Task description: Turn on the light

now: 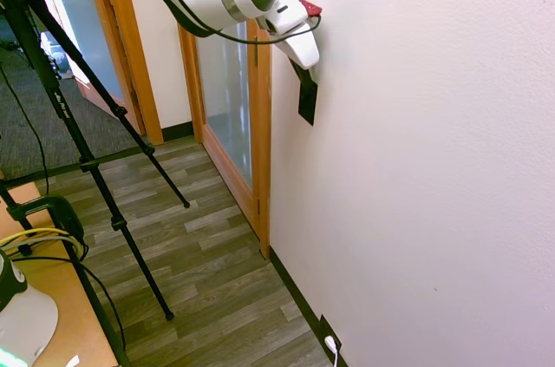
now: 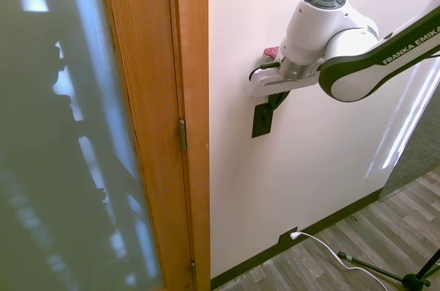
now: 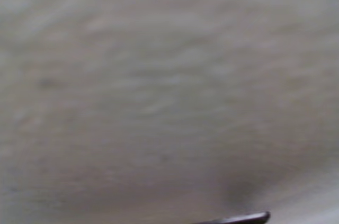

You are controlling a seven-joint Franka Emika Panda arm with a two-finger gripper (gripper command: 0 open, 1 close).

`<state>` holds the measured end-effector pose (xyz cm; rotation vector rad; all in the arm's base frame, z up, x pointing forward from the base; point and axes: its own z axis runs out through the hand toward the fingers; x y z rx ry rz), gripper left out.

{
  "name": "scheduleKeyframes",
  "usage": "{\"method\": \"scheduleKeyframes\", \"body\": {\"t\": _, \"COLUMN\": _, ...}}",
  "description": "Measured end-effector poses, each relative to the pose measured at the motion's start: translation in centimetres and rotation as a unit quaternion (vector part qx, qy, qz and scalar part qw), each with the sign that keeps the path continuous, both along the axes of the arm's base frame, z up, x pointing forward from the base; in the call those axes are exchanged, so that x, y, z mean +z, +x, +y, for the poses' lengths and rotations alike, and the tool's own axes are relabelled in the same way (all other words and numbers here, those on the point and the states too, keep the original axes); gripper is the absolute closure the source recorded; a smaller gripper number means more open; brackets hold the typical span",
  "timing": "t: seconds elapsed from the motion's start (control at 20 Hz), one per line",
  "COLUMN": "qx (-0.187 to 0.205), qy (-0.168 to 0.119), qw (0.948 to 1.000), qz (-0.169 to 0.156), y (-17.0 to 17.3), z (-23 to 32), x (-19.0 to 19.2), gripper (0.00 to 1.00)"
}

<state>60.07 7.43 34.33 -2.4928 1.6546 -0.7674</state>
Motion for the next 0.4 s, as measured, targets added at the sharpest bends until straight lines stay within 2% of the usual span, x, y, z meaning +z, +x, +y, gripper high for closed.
{"method": "scheduleKeyframes", "body": {"t": 0.4, "qx": -0.018, "qy": 0.003, "qw": 0.9998, "qz": -0.013, "y": -4.1, "z": -1.1, "x": 2.6, "gripper": 1.0}}
